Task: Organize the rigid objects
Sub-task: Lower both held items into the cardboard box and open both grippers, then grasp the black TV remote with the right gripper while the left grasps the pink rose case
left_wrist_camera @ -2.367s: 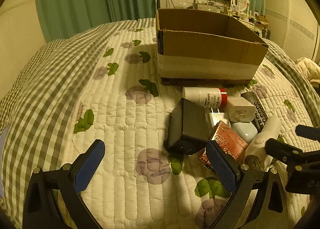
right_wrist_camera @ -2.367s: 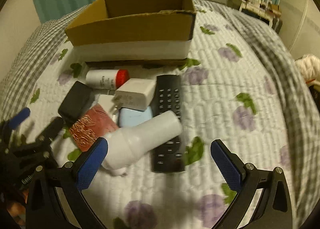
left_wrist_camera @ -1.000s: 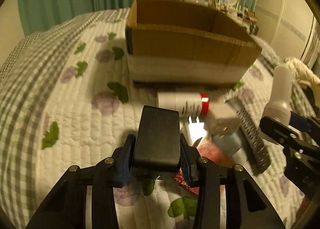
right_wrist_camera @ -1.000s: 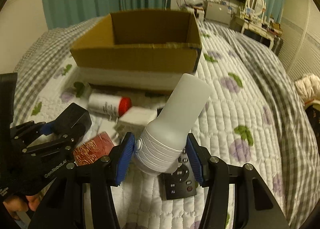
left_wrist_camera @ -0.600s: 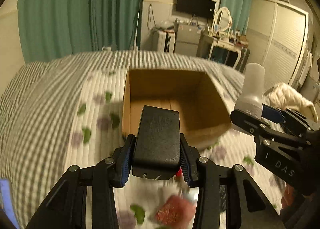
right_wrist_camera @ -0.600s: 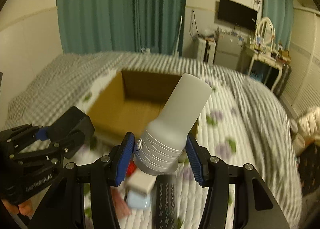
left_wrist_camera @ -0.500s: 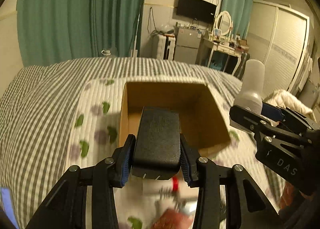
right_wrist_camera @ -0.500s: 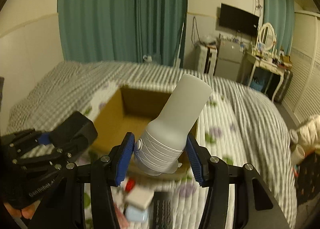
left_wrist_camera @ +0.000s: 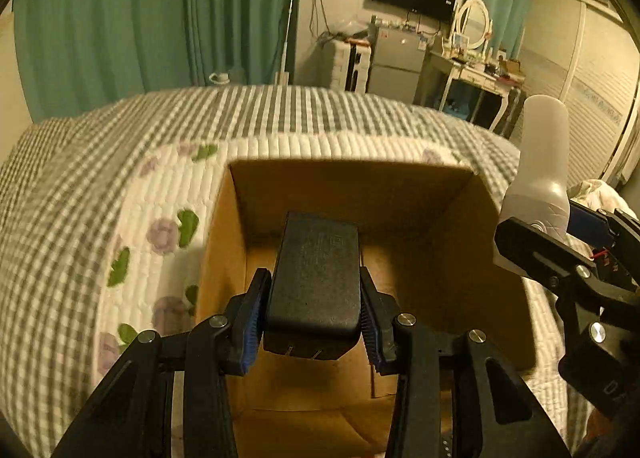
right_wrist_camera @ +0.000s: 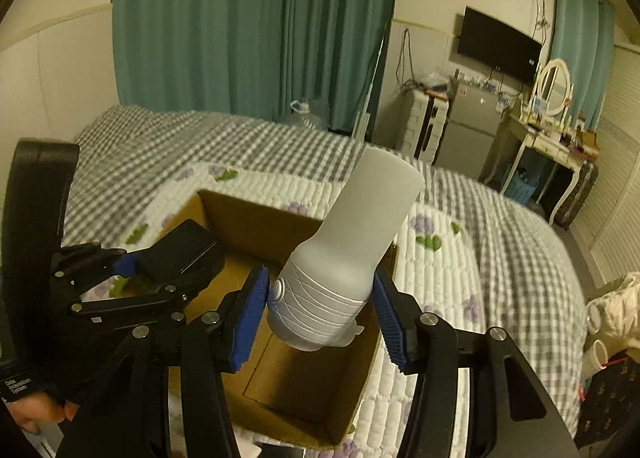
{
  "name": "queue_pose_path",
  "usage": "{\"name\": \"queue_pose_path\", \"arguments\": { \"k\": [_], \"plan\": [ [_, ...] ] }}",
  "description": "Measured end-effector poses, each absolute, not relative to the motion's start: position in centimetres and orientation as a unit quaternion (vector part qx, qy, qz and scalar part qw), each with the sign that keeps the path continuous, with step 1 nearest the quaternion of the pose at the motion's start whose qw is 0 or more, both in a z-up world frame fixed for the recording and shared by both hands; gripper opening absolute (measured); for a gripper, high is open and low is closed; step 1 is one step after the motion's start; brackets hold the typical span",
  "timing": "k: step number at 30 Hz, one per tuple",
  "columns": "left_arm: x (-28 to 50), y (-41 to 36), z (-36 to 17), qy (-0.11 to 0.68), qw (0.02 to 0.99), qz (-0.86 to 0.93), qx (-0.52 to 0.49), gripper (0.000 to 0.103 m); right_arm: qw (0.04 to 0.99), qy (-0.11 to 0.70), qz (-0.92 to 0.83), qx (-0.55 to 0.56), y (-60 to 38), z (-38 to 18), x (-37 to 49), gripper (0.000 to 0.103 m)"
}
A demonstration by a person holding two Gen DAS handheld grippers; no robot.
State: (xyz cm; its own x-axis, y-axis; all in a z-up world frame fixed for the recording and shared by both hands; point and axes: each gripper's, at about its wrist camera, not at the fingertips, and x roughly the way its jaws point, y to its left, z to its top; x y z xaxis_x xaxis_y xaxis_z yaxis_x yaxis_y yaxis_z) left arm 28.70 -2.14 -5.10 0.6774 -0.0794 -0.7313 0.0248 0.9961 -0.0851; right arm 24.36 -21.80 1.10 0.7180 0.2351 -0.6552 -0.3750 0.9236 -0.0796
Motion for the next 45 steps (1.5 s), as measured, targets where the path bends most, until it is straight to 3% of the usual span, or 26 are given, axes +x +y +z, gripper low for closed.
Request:
{"name": "queue_pose_path", "arguments": {
  "k": [5,9,21,24,34,36,37,45],
  "plan": [
    [29.0,-2.7,-7.2,0.412,0.911,-0.026,-0.017,0.043,0.913,0.354,0.174,-0.102,-22.1,-1.7,26.0,0.052],
    [28.6,-3.3,-6.5,0.388,0.921,-0.033,-0.004,0.052,0.911,0.36,0.177,-0.095,-23.1,-2.8,25.9,0.052],
    [27.1,-0.7,-4.6,0.381,0.924,-0.001,-0.029,0.052,0.893,0.391,0.198,-0.097,-23.3,-3.4,25.5,0.053],
    [26.4,-0.2,-4.1,0.38,0.924,-0.001,-0.032,0.052,0.894,0.392,0.188,-0.104,-23.1,-3.7,25.2,0.081],
    [20.6,0.3,0.1,0.352,0.936,-0.004,-0.024,0.069,0.915,0.359,0.156,-0.097,-25.2,2.4,20.5,0.083],
    [18.8,0.5,0.9,0.348,0.937,0.001,-0.018,0.086,0.914,0.365,0.148,-0.097,-25.9,3.5,18.9,0.084],
    [17.9,0.6,1.2,0.343,0.939,0.006,-0.017,0.09,0.914,0.367,0.145,-0.098,-26.2,3.7,18.2,0.084],
    [12.1,2.0,0.9,0.342,0.939,0.0,-0.02,0.094,0.921,0.363,0.116,-0.08,-28.4,4.2,11.1,0.103]
  ]
}}
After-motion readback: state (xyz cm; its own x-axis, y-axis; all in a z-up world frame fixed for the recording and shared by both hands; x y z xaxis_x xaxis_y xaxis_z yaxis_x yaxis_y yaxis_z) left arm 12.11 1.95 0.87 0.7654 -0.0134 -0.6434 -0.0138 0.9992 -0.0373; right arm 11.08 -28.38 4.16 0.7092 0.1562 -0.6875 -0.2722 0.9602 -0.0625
